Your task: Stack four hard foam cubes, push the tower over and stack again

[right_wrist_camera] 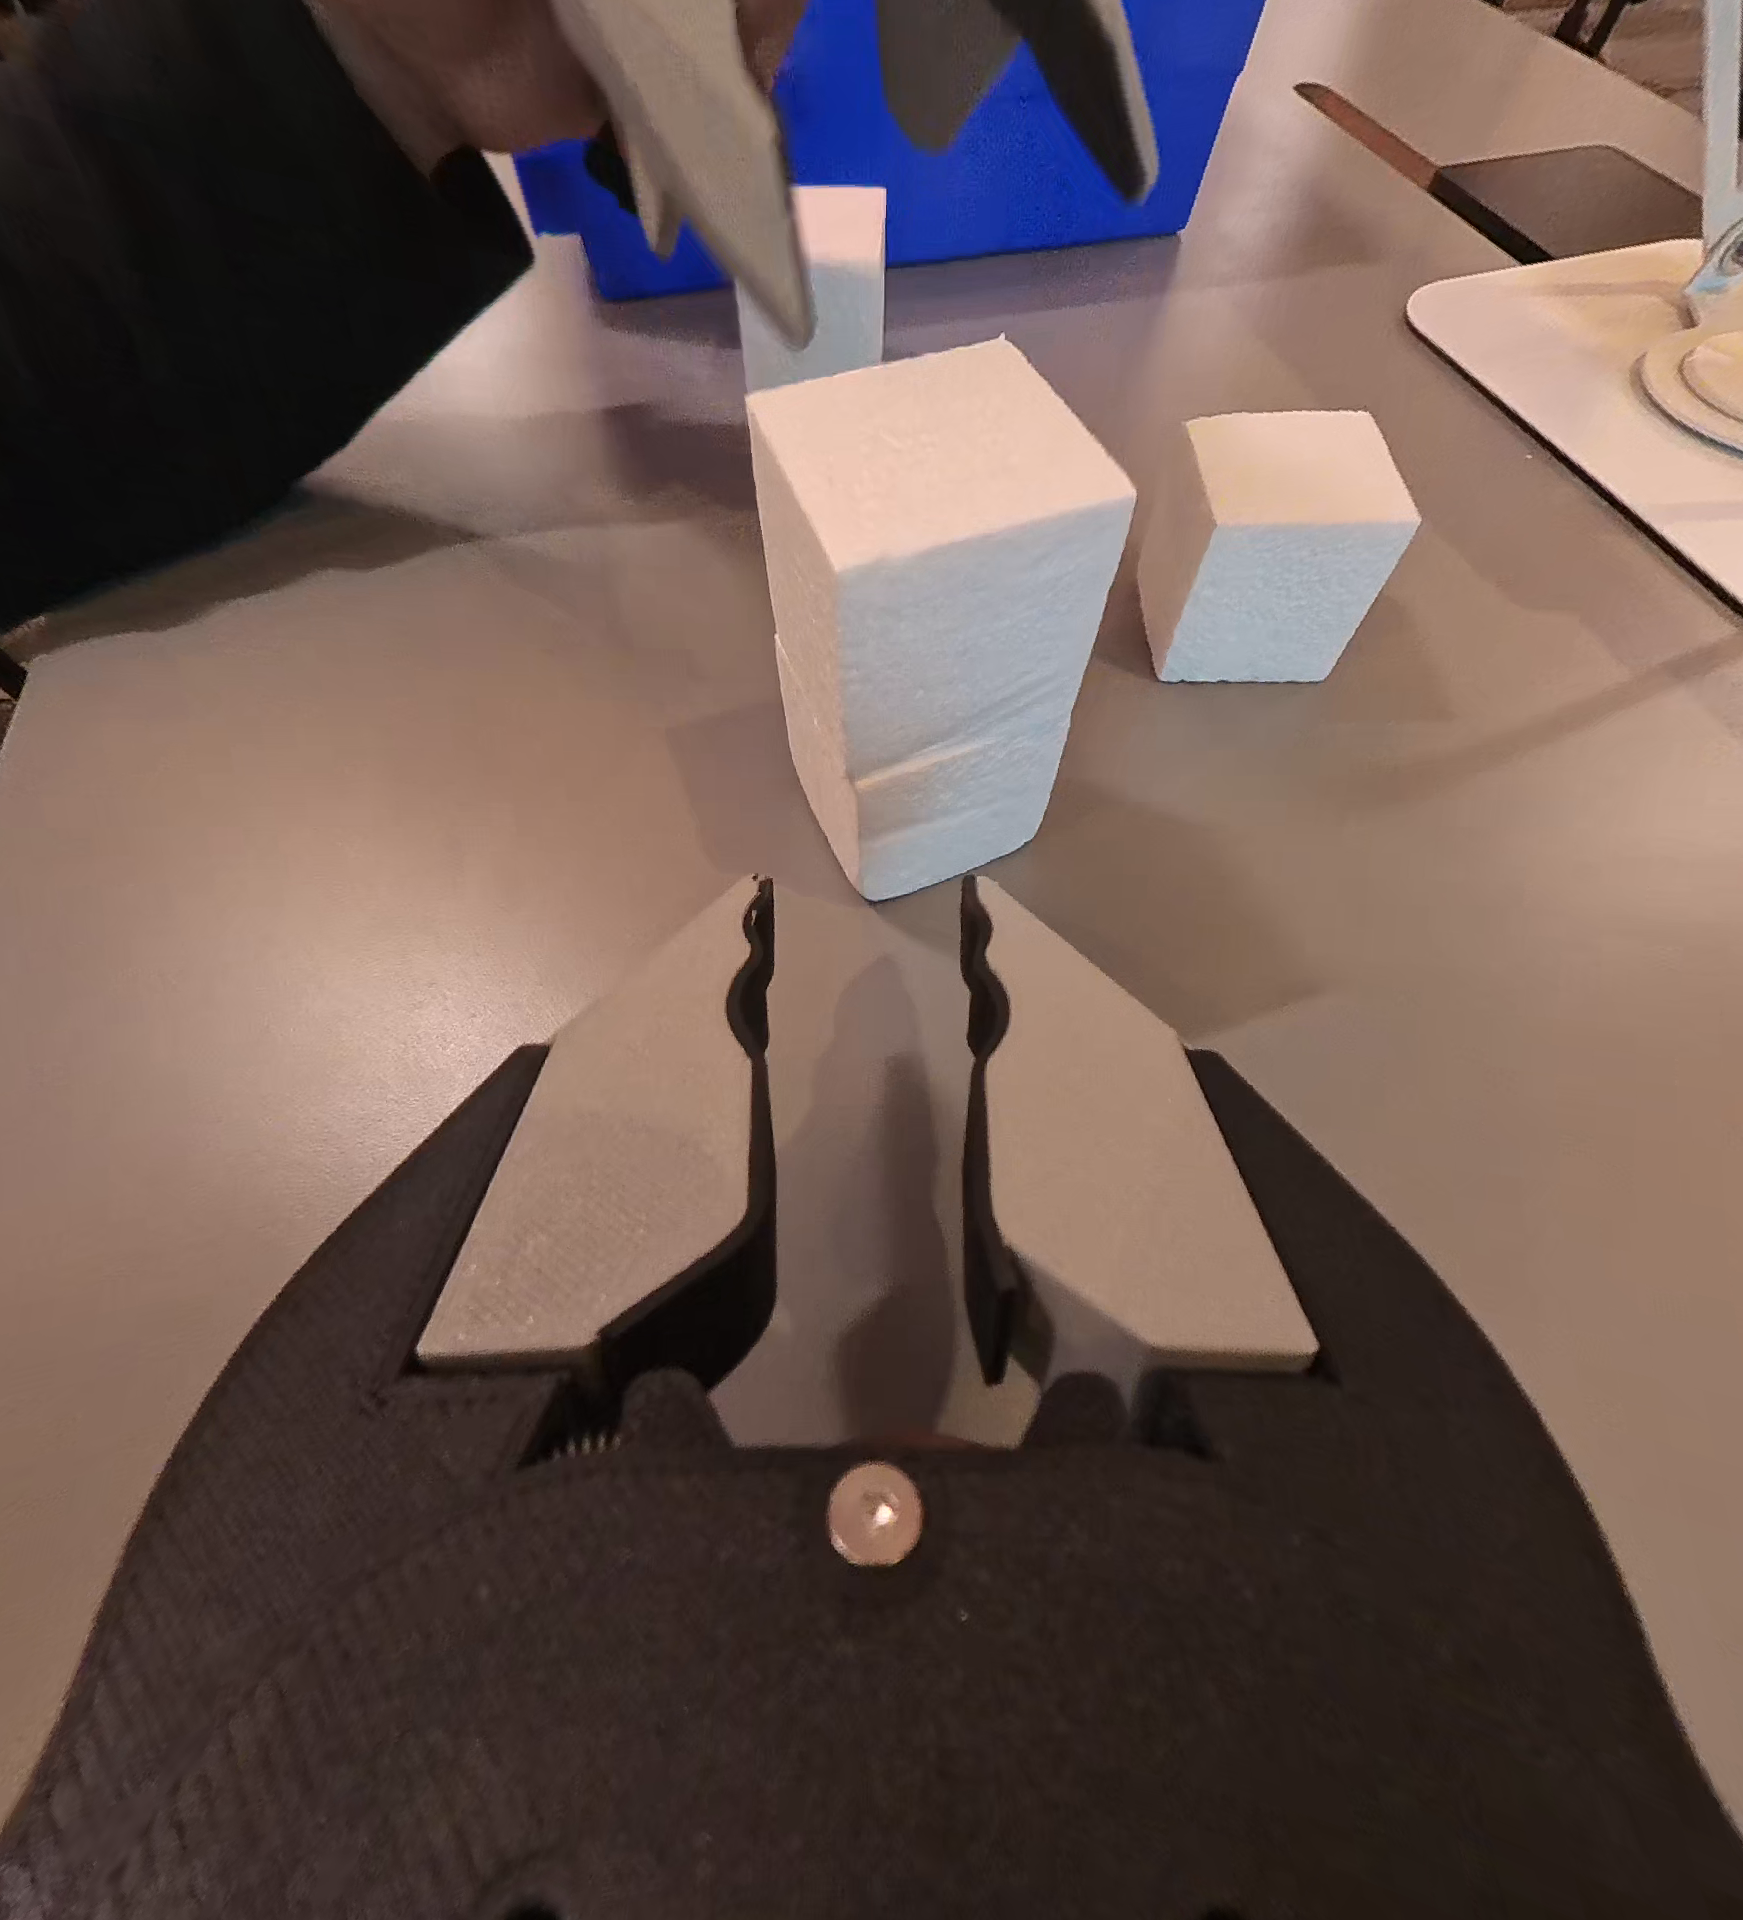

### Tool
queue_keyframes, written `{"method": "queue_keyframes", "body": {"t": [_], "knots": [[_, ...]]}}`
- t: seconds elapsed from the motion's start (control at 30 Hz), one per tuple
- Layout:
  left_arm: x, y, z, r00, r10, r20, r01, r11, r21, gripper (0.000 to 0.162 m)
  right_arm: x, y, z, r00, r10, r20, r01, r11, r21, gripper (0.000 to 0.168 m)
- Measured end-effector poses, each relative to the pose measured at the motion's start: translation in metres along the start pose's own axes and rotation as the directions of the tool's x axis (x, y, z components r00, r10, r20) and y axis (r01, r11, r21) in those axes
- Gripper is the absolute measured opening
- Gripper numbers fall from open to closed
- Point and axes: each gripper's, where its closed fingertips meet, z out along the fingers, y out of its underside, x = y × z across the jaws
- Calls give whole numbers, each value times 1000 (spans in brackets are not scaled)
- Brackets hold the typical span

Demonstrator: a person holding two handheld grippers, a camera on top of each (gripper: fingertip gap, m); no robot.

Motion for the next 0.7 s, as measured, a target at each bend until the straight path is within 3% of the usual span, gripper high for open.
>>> {"method": "queue_keyframes", "body": {"t": [0.1, 0.27, 0.4, 0.53, 0.6, 0.7], "knots": [[-39, 16, -32, 944, -161, 289, 172, 985, -13, 72, 1, -4, -4, 1000, -5, -10, 5, 1000, 19, 33], [-62, 58, -88, 714, -345, 609, 414, 910, 31, 71, 1, -6, -5, 1000, 4, -10, -4, 999, 32, 33], [-54, 96, -106, 636, -293, 714, 485, 871, -74, 65, -1, -6, -6, 1000, -14, -22, 15, 999, 29, 32], [-53, 132, -100, 633, -200, 747, 501, 842, -199, 57, -5, -10, -8, 999, -26, -26, 27, 999, 47, 32], [-56, 138, -100, 613, -171, 771, 486, 852, -198, 68, -6, -11, -10, 999, -25, -25, 26, 998, 53, 32], [-48, 130, -88, 653, -182, 735, 452, 872, -186, 70, -6, -12, -11, 999, -28, -27, 29, 998, 57, 32]]}}
